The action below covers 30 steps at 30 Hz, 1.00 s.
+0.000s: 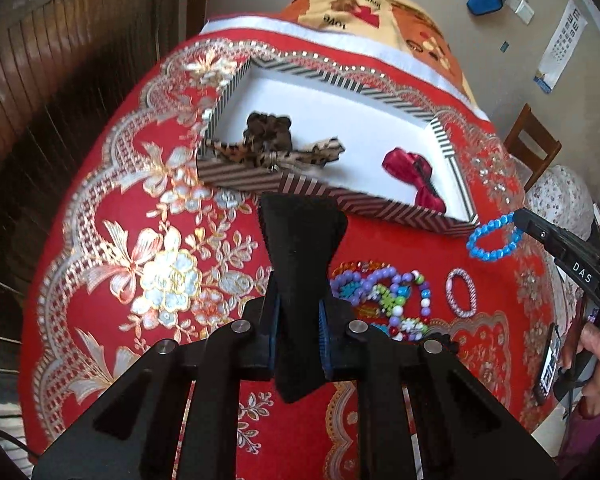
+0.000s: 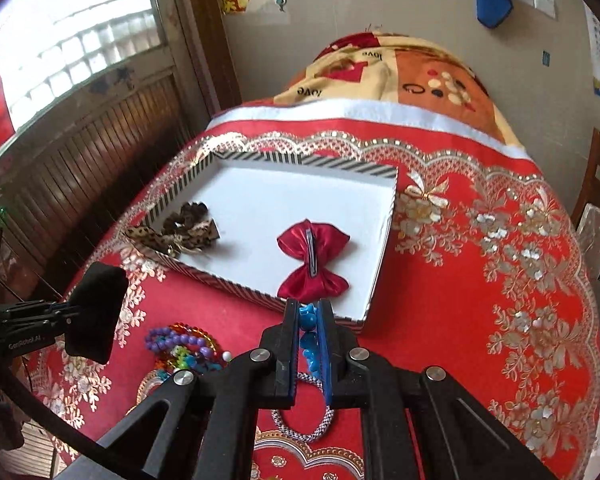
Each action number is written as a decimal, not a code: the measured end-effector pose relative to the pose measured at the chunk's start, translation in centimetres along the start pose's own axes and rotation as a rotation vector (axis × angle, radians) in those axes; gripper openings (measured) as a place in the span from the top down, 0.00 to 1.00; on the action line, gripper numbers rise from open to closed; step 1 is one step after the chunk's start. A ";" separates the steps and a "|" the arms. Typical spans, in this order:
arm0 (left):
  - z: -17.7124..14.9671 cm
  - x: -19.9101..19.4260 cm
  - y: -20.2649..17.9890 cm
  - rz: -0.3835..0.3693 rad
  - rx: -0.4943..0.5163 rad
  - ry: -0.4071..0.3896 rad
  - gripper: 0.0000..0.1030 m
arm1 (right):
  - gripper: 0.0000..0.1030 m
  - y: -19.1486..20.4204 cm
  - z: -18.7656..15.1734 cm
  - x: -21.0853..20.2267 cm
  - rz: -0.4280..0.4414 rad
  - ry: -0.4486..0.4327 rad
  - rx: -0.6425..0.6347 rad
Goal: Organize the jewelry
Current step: 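Lift and carry the black case and blue bracelet over the white box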
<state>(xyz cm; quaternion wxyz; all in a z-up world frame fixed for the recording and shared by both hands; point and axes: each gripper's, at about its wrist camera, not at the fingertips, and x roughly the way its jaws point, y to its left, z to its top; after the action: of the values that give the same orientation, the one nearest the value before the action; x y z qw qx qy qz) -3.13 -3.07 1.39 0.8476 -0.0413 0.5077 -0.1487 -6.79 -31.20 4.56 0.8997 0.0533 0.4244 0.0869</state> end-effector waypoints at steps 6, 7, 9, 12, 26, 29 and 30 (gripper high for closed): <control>1.0 -0.9 -0.4 0.006 0.016 -0.036 0.86 | 0.92 0.2 0.8 -1.3 0.007 -0.029 -0.001; 1.2 -1.0 -0.5 0.008 0.021 -0.041 0.86 | 0.92 0.2 0.9 -1.5 0.007 -0.033 -0.002; 1.7 -1.2 -0.7 0.012 0.030 -0.052 0.86 | 0.92 0.2 1.2 -1.7 0.004 -0.039 -0.004; 2.4 -1.2 -1.1 0.028 0.043 -0.068 0.86 | 0.92 0.2 1.6 -1.9 0.003 -0.045 -0.002; 6.8 0.2 -2.0 0.099 0.087 -0.103 0.86 | 0.92 0.3 4.6 -0.1 0.013 -0.045 -0.030; 7.9 0.7 -2.0 0.119 0.095 -0.107 0.86 | 0.92 0.2 5.1 0.7 0.016 -0.036 -0.034; 8.2 1.0 -1.9 0.125 0.096 -0.106 0.86 | 0.92 0.1 5.3 1.0 0.017 -0.032 -0.034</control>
<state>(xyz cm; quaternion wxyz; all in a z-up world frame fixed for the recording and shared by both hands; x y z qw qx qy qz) 4.00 -5.83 4.93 0.8820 0.0230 0.4558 -0.1172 -2.04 -30.98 7.17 0.9065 0.0430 0.4078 0.1009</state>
